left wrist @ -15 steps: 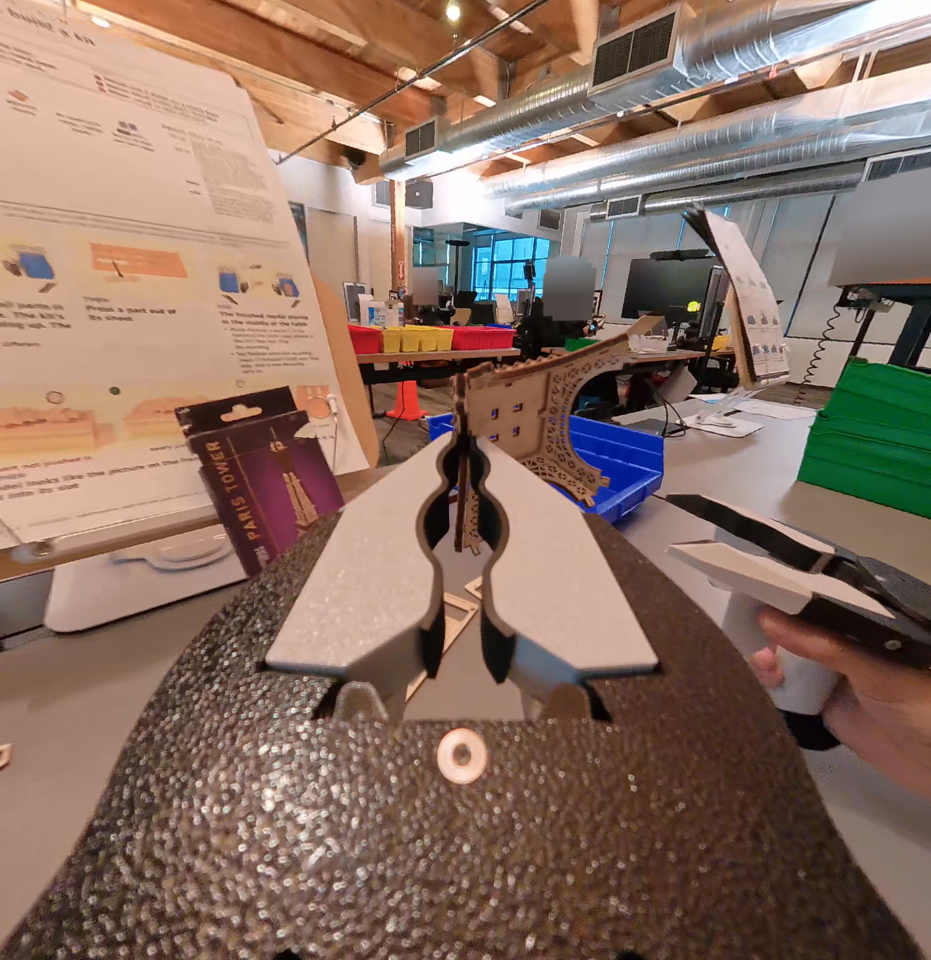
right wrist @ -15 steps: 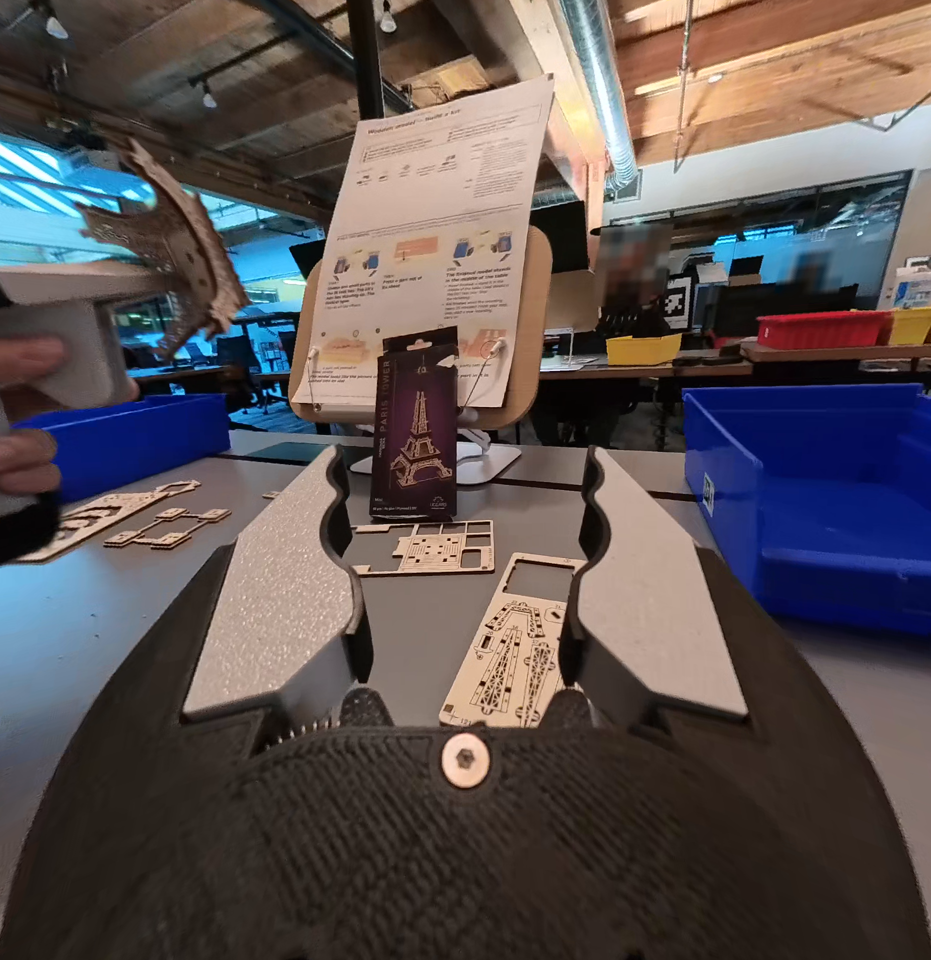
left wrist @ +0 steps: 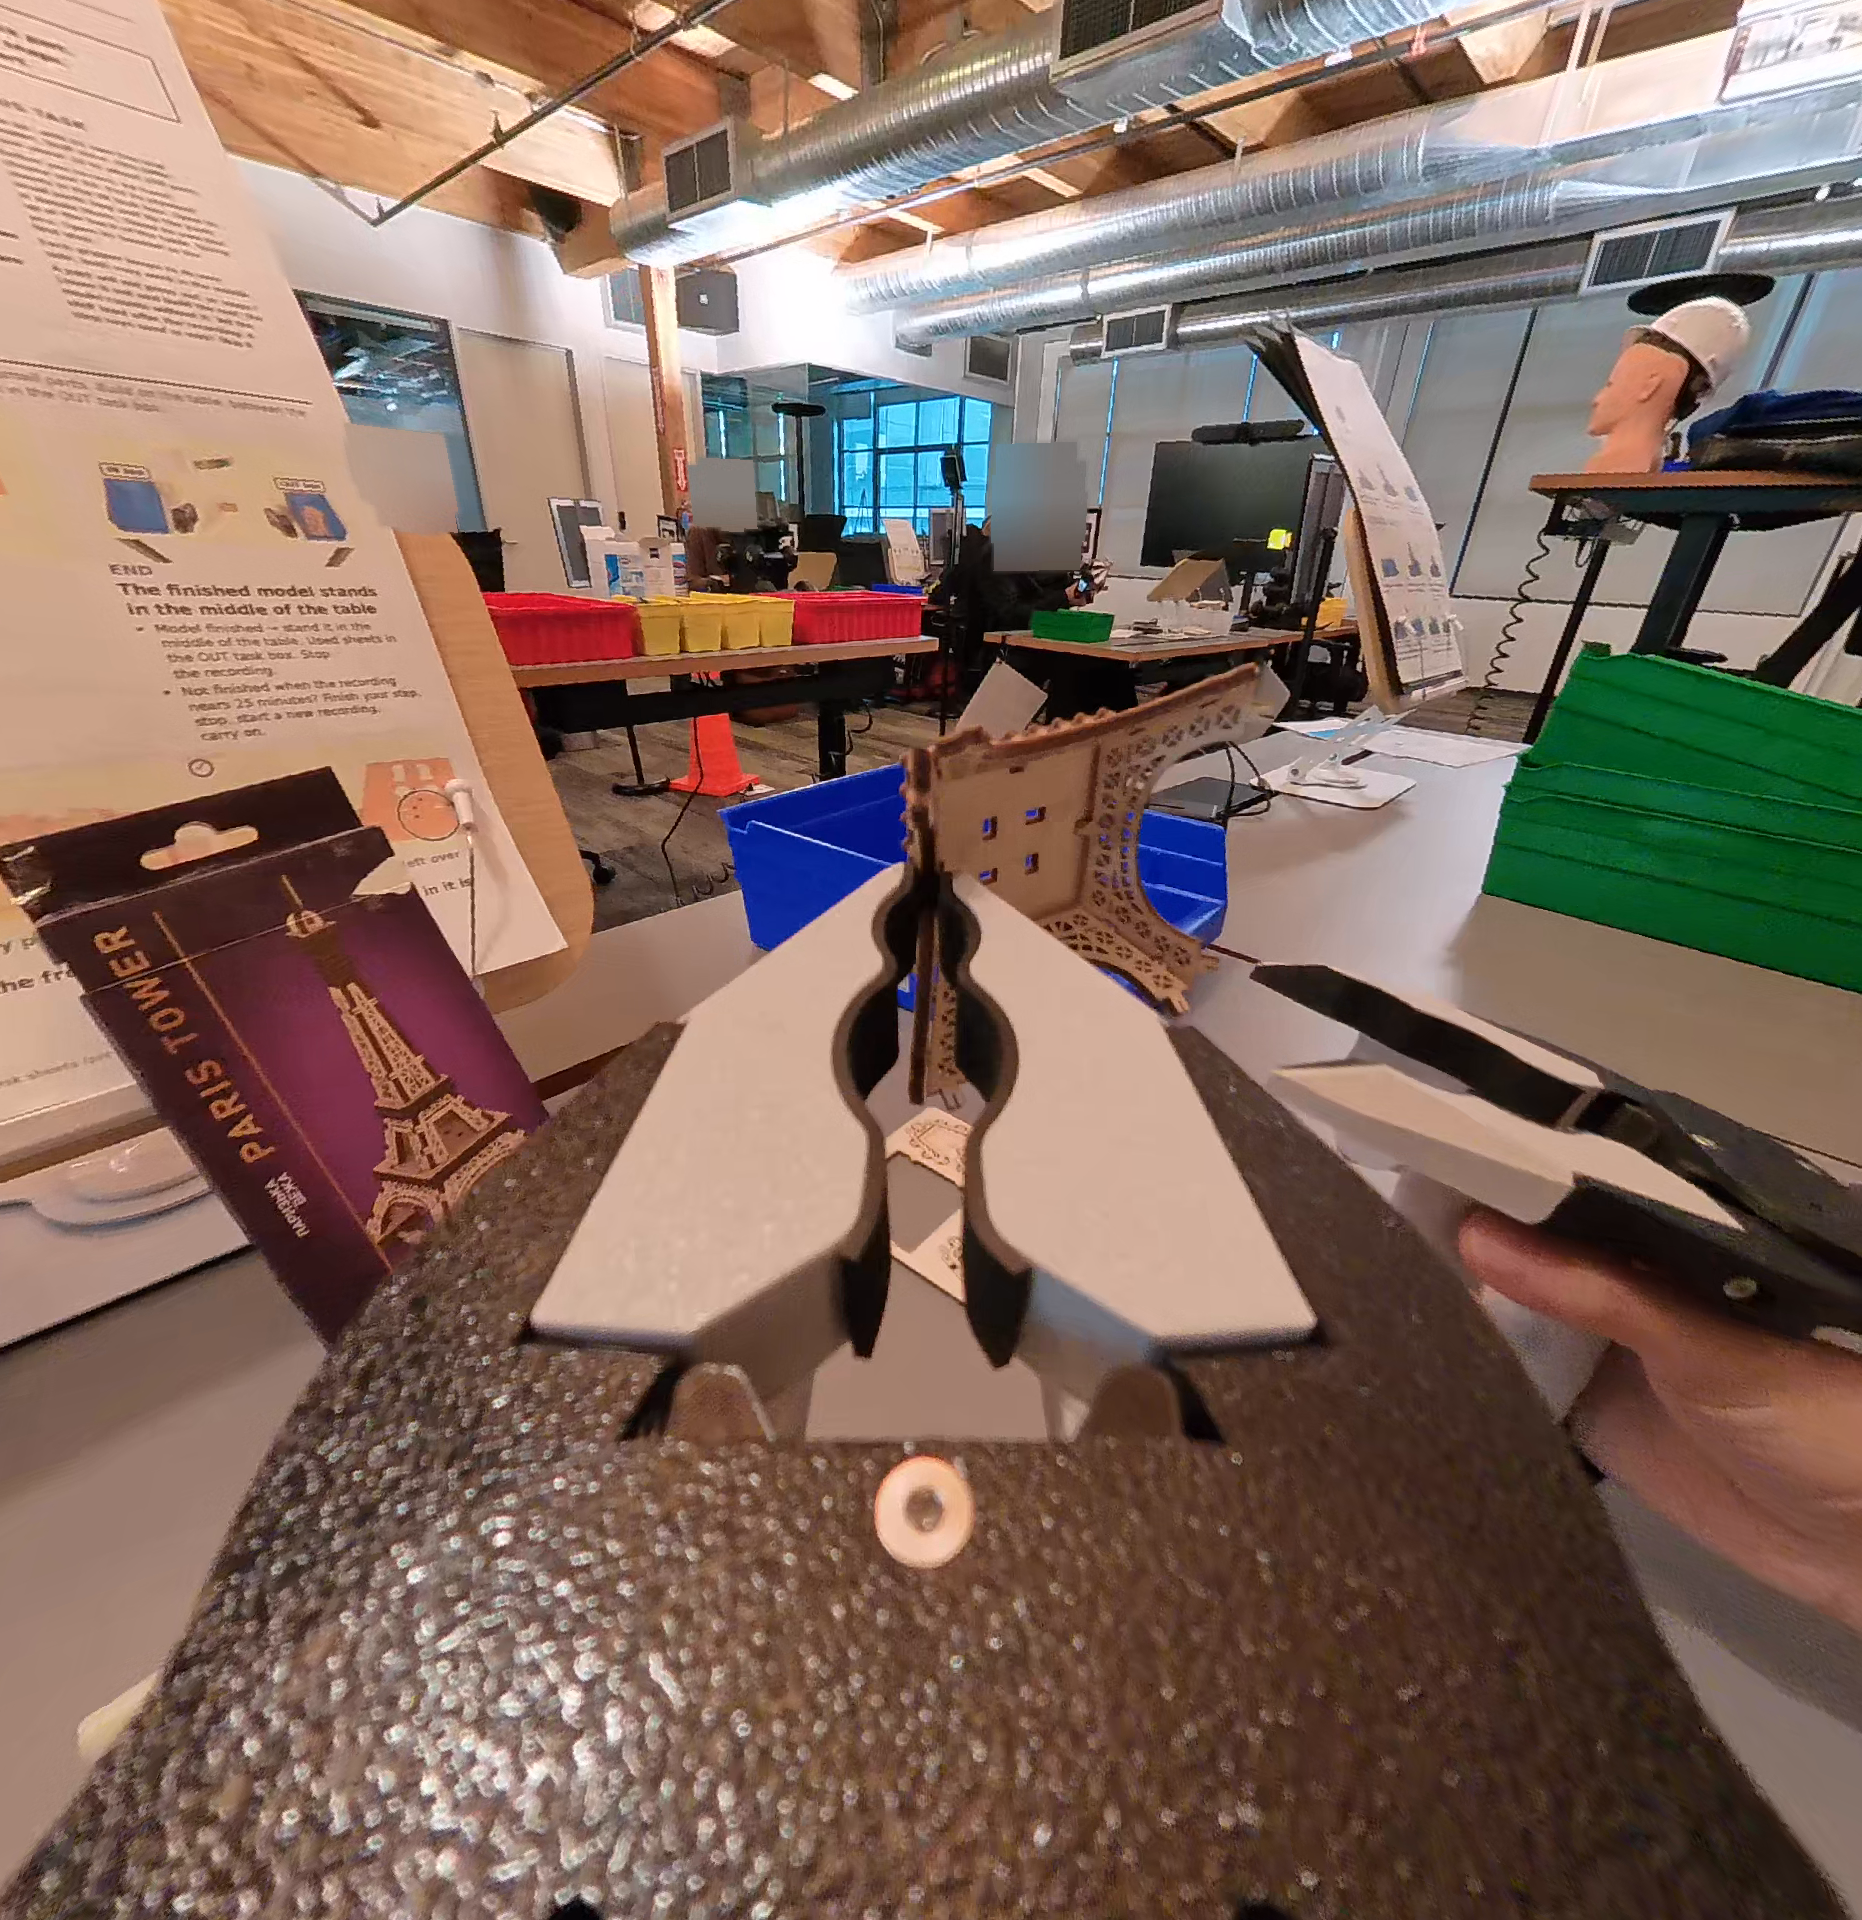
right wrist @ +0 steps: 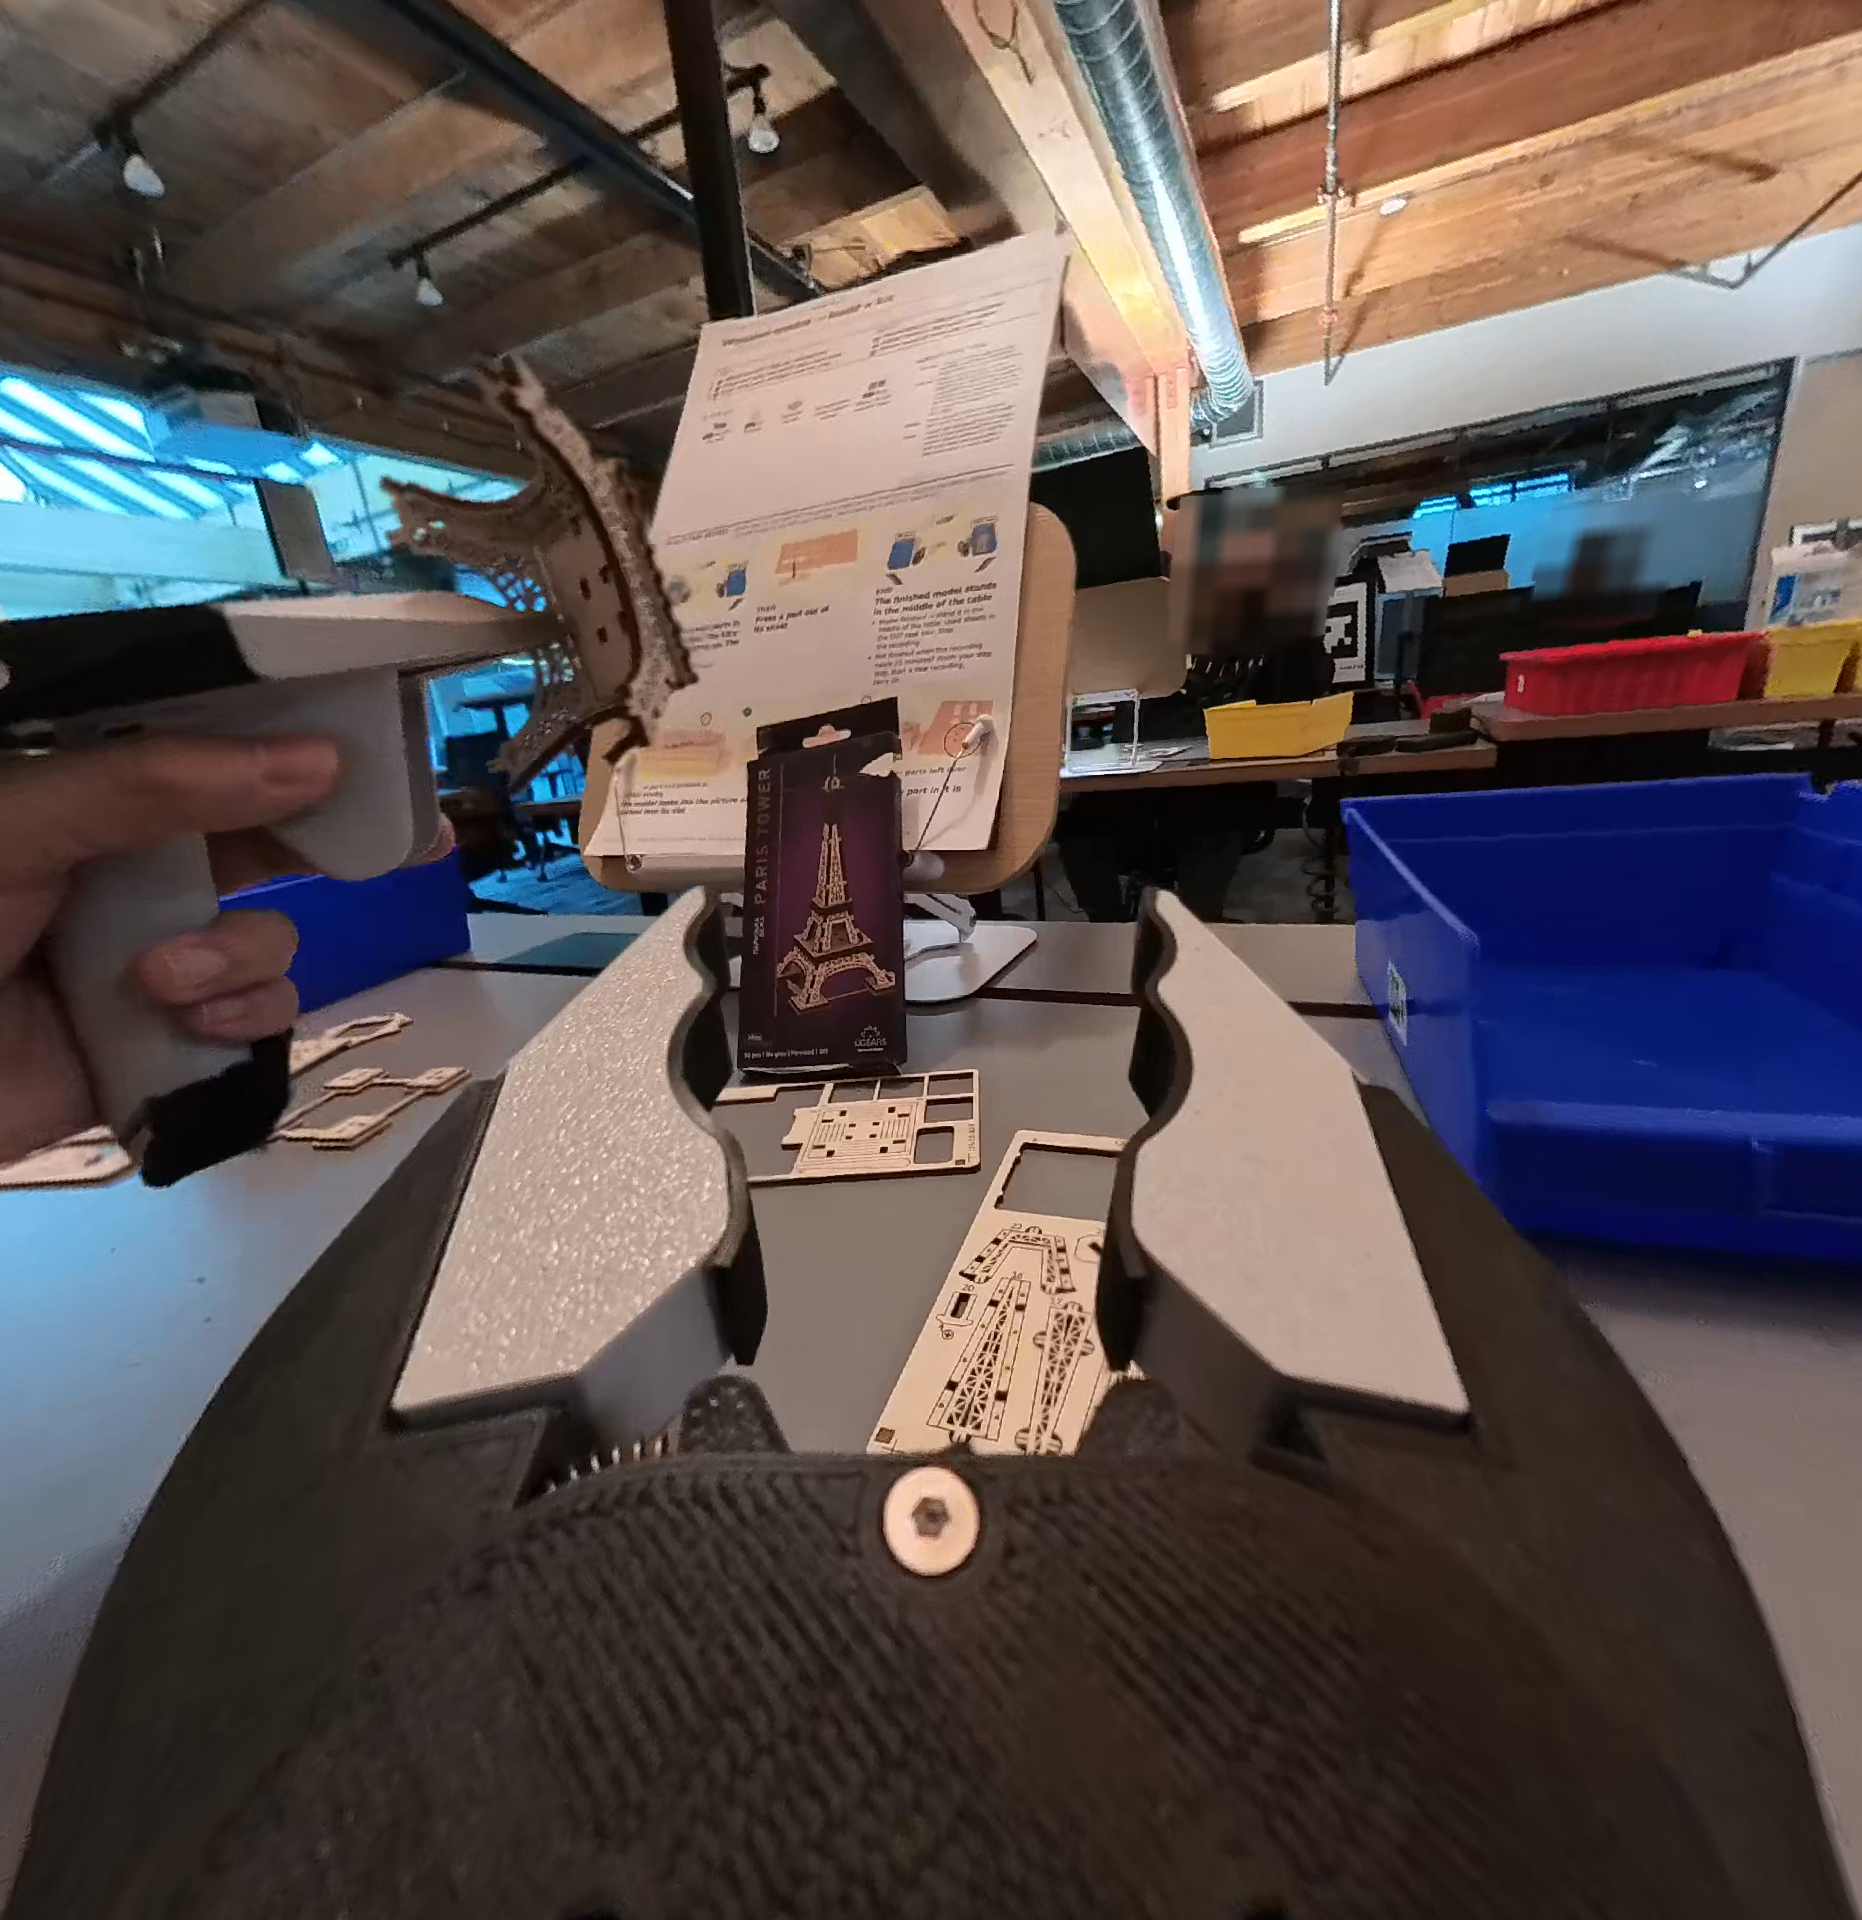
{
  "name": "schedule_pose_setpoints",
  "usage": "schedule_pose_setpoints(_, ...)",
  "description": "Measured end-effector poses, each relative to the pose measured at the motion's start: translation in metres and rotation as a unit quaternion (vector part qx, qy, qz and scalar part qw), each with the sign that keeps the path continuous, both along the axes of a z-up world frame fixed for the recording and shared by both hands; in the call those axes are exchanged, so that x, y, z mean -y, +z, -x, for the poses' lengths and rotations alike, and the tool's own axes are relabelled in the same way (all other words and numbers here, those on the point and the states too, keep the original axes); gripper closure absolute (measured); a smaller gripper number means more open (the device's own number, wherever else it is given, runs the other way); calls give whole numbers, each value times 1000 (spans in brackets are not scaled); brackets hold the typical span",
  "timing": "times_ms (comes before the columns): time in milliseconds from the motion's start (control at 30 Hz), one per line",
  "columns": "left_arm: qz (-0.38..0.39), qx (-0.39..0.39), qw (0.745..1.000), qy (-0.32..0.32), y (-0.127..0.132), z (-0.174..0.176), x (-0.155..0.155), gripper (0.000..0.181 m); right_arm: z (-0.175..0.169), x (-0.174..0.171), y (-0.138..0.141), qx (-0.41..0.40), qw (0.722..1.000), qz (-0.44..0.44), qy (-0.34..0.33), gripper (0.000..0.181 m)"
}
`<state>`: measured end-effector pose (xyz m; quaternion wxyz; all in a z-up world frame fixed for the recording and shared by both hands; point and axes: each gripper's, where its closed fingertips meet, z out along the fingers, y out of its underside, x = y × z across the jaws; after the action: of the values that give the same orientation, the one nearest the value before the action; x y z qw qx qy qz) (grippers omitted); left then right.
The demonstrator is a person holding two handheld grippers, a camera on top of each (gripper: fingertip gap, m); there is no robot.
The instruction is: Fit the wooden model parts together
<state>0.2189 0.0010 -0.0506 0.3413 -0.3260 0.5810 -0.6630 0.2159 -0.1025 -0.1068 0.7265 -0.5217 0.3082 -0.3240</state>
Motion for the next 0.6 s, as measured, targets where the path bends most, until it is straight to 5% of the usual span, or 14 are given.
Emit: schedule_pose_setpoints(600, -9, -4, 1000, 7, -6, 17, -19, 181, -1, -6, -5, -17, 1000, -17, 20, 115)
